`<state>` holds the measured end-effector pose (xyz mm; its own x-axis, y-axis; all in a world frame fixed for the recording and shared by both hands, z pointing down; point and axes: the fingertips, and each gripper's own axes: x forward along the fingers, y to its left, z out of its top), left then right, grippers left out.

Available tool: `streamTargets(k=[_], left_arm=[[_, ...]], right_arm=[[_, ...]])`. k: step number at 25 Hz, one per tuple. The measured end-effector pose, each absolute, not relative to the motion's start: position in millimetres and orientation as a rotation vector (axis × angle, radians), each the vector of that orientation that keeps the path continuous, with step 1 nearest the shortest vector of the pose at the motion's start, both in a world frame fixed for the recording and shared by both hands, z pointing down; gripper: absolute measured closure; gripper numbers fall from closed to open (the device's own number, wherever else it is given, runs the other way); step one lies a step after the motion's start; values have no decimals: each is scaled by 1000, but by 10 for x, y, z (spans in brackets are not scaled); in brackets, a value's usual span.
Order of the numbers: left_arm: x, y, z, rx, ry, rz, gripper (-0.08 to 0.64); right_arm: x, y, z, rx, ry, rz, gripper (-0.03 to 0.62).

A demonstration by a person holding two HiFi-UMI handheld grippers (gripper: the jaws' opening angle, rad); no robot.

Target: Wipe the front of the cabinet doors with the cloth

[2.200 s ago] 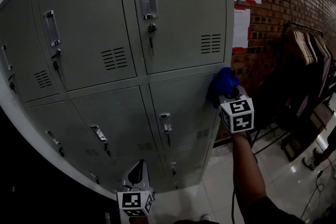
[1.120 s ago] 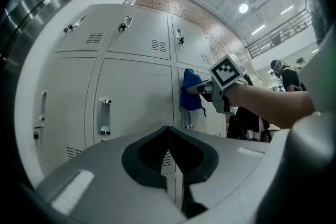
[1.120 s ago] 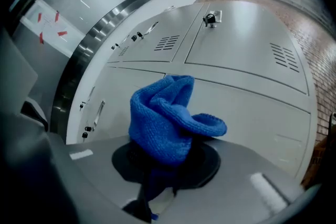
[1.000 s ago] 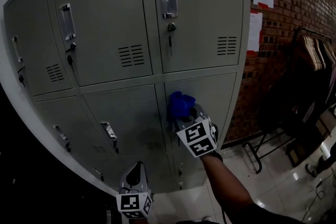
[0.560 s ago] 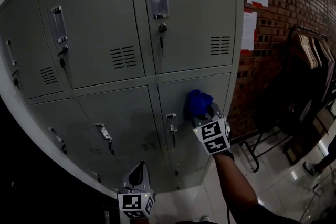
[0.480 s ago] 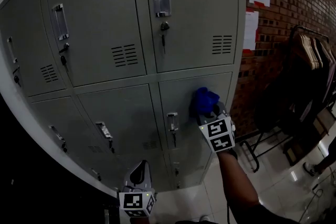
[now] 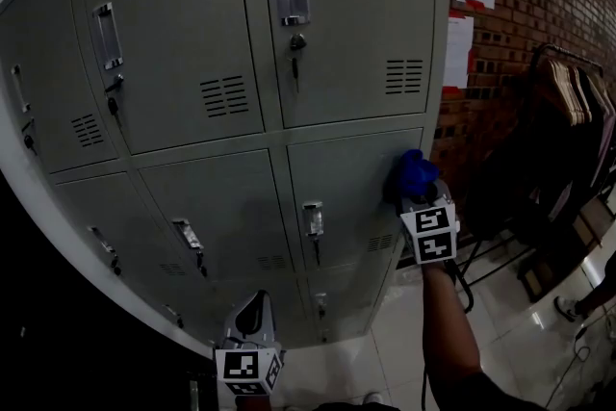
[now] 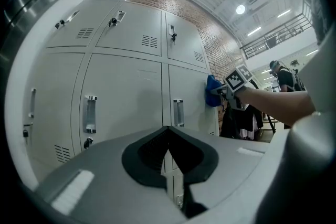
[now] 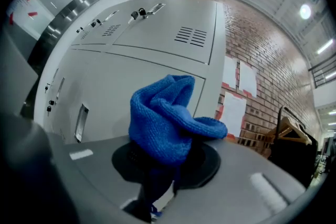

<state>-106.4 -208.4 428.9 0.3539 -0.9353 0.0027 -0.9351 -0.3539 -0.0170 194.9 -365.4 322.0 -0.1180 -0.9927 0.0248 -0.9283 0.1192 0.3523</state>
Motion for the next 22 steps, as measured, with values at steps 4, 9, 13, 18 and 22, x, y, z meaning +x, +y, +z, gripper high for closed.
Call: streamTargets(k=[4, 9, 13, 18, 22], left_arm=[[-1044, -2068, 4259, -2574, 1773, -16, 541], [-1037, -2070, 4280, -2577, 1770, -24, 542], [-1056, -2082, 4228, -2569, 1777, -17, 541], [-1073, -2100, 4279, -2571, 1781, -36, 543], [-1040, -2115, 4291, -2580, 1770, -38, 543]], right_arm=[[2137, -3630, 3243, 1939, -2099, -352, 512], [2169, -3554, 3461, 1938, -2100, -327, 511], [2103, -3593, 3736, 1892, -2108, -273, 511], [2054, -3643, 3842, 1896, -2114, -217, 511], [1820, -3644, 3829, 1848, -2177, -216, 512]])
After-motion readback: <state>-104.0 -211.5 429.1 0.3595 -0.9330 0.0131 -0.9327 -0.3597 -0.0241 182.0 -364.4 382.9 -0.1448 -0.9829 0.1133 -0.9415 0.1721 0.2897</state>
